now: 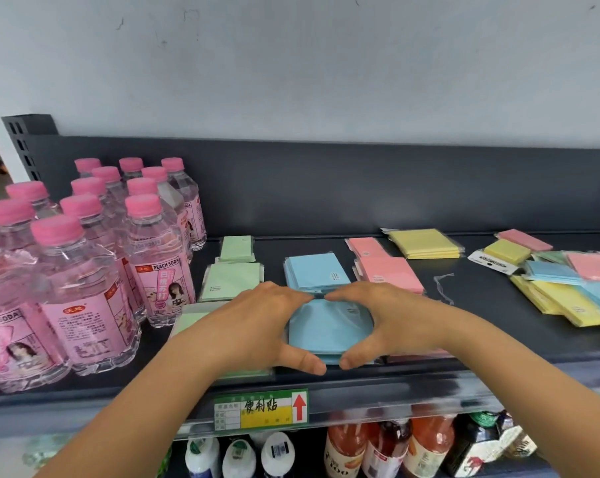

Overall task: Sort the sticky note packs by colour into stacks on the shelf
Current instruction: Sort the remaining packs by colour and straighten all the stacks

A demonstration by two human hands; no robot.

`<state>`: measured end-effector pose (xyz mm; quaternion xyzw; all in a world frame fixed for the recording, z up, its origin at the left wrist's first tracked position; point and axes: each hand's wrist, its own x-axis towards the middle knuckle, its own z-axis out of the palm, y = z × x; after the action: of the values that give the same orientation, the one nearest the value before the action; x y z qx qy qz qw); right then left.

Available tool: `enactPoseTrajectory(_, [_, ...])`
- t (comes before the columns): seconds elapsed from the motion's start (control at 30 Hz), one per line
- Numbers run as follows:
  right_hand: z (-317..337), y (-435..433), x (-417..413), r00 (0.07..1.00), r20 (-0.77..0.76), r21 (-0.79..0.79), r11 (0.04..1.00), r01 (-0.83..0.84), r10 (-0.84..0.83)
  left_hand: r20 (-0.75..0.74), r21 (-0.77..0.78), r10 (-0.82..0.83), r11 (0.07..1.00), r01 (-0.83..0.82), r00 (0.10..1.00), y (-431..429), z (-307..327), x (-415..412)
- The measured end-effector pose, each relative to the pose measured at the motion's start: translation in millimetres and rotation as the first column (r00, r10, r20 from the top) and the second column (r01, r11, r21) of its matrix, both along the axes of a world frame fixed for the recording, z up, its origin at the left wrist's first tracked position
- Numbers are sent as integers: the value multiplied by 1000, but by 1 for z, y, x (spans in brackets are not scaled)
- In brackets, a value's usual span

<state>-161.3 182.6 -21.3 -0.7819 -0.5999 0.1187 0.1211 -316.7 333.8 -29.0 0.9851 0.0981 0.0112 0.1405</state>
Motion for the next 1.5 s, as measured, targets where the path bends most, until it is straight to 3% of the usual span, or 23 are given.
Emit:
enactPoseTrajectory(0.3, [6,8,0,1000,11,-21,1000,18,-18,8,-19,-9,1000,9,1000,11,-4,2])
enactPoseTrajectory(0.57, [0,1,-5,997,-75,-10,1000,3,-4,-28,34,-5,999,6,1000,11,-8,-2])
enactPoseTrajectory(0.87, [-10,-10,-1,996,-92,78,997,9,-2,-31,3,-7,1000,7,999,9,-9,-5])
enactPoseTrajectory(1.0, [-12,-13,0,994,-110,125,992,20,-6,-44,78,-4,997,7,999,3,-2,-8])
enactPoseTrajectory(1.3, [6,-39,12,983,-121,390,905,172,-136,235,169,-169,977,131,957,-31,20,24])
enactPoseTrajectory(1.5, [9,-91,45,961,-30,436,861,260,-275,251,252,-198,959,133,948,-66,17,65])
